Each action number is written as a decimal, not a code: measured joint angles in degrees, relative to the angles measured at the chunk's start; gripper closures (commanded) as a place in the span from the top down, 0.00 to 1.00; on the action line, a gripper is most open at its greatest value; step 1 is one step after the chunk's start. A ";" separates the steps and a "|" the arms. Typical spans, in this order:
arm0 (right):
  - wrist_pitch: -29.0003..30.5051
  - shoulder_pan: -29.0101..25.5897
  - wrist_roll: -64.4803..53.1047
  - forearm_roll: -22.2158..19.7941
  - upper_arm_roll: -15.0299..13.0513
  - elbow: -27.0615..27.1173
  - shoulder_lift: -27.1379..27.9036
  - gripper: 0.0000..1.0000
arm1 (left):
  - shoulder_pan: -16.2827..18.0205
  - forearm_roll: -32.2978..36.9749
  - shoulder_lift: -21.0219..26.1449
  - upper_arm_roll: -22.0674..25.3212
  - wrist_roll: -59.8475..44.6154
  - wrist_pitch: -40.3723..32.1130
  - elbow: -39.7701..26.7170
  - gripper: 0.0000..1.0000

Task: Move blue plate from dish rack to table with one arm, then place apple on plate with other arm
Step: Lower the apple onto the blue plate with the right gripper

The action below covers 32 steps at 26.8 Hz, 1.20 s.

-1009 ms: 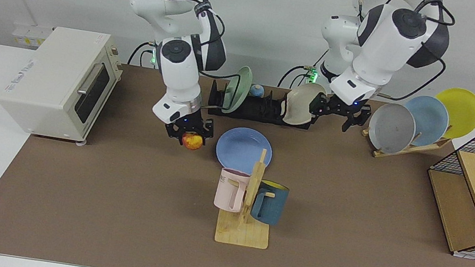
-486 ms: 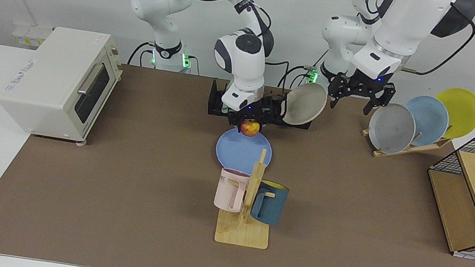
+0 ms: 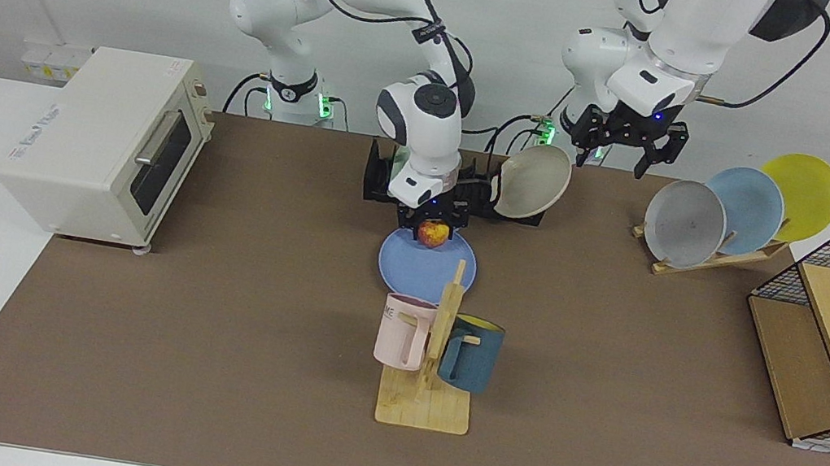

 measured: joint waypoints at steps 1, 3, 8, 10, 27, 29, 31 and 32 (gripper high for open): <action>0.08 -0.03 0.00 -0.01 -0.03 -0.08 0.00 0.00 | 0.00 0.02 -0.05 0.01 0.00 -0.11 0.00 1.00; 0.19 -0.06 0.00 -0.02 -0.10 -0.18 0.00 0.00 | 0.00 0.09 -0.12 0.06 0.06 -0.23 0.00 1.00; 0.98 -0.51 0.00 -0.02 -0.23 -0.34 0.01 0.00 | 0.02 0.13 -0.14 0.34 2.31 -0.74 0.00 1.00; 1.79 -1.08 0.00 -0.02 -0.24 -0.33 0.09 0.00 | 0.04 0.13 -0.14 0.45 2.89 -0.91 0.00 1.00; 6.26 -2.23 -0.41 0.01 0.21 2.24 3.50 0.00 | 0.14 1.99 -0.17 1.09 3.47 -0.94 0.00 1.00; 6.38 -1.83 -0.41 0.01 0.24 2.38 3.80 0.00 | 0.14 2.10 -0.17 1.09 3.48 -0.94 0.00 1.00; 6.38 -1.64 -0.40 0.01 0.23 2.45 3.81 0.00 | 0.14 2.12 -0.18 1.09 3.50 -0.94 0.00 1.00; 6.38 -1.59 -0.40 0.01 0.23 2.45 3.81 0.01 | 0.14 2.12 -0.18 1.09 3.53 -0.93 0.00 1.00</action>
